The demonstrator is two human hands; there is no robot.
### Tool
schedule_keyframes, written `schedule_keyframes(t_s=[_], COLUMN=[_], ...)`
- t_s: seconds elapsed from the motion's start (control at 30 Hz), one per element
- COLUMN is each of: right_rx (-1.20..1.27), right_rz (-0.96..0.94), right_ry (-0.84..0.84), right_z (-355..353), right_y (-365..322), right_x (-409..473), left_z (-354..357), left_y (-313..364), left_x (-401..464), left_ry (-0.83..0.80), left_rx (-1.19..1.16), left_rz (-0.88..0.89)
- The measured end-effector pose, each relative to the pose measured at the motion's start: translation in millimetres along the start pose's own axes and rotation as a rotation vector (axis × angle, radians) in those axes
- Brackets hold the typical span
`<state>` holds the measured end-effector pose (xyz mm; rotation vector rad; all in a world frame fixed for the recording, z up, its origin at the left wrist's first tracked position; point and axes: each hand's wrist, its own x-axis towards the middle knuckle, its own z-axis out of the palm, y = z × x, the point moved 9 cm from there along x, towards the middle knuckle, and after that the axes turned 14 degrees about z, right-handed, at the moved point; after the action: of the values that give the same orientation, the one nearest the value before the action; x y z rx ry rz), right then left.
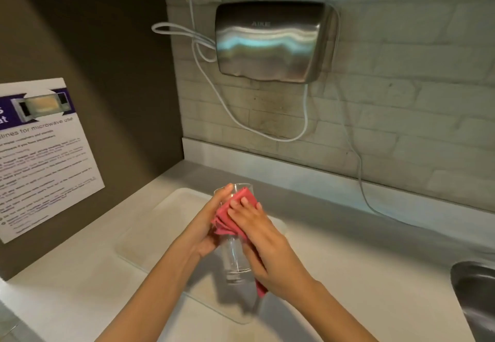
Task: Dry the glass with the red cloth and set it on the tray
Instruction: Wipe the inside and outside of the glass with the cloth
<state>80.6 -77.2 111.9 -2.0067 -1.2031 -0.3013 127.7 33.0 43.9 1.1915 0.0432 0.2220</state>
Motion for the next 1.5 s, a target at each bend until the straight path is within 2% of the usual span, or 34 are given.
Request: schedule_keyframes(t_s=[0.17,0.3,0.4,0.53,0.67,0.77,1.0,1.1,1.23,1.3,1.4,1.5], right_rx=[-0.247,-0.278,-0.209,-0.120,-0.091,-0.033,0.174,0.137,0.102,0.144,0.239,0.284], right_rz=[-0.257,-0.364,-0.291,-0.159,-0.301,-0.349,-0.021,-0.058,-0.222,-0.237,-0.125,0.031], right_ry=[-0.150,-0.241,-0.223,-0.154,-0.212,-0.226,-0.110,-0.123,-0.196,-0.179,-0.103,-0.072], right_z=[20.4,17.0,5.1,-4.5,12.9,13.9,-8.5,-4.4,9.2,7.6,-0.9,-4.9], right_y=[-13.0,-12.8,-12.8,-13.7,-25.1,-20.5,-0.5,-5.1,-12.7,-8.5,-0.9,1.5], right_x=[-29.6,-35.8,-11.4,18.0,-15.0,-36.5,11.2,8.4,-23.5,-35.3,-28.3,-2.2], left_z=[-12.9,-13.2,-8.4,-1.0,-15.2,-28.6,1.0,-0.6,-23.8,-32.9,-25.8,-8.2], left_y=[-2.7,-3.9,-8.1,-4.4,-3.6,-0.4,-10.7,-11.6,-7.9,-2.8,-5.3,-11.3], left_x=[-8.6,-11.5,-14.3,-13.2,-13.3,-8.8,-15.9,-16.6,-13.8,-10.6,-12.4,-17.3], left_ry=[0.066,0.066,0.039,-0.007,0.083,0.146,-0.047,-0.042,0.071,0.114,0.098,0.004], left_rx=[-0.010,-0.030,-0.051,-0.098,-0.191,-0.193,-0.309,-0.322,-0.250,-0.262,-0.297,-0.313], left_rz=[-0.047,-0.042,-0.066,-0.005,-0.069,-0.018,-0.063,-0.061,-0.042,-0.001,-0.014,-0.049])
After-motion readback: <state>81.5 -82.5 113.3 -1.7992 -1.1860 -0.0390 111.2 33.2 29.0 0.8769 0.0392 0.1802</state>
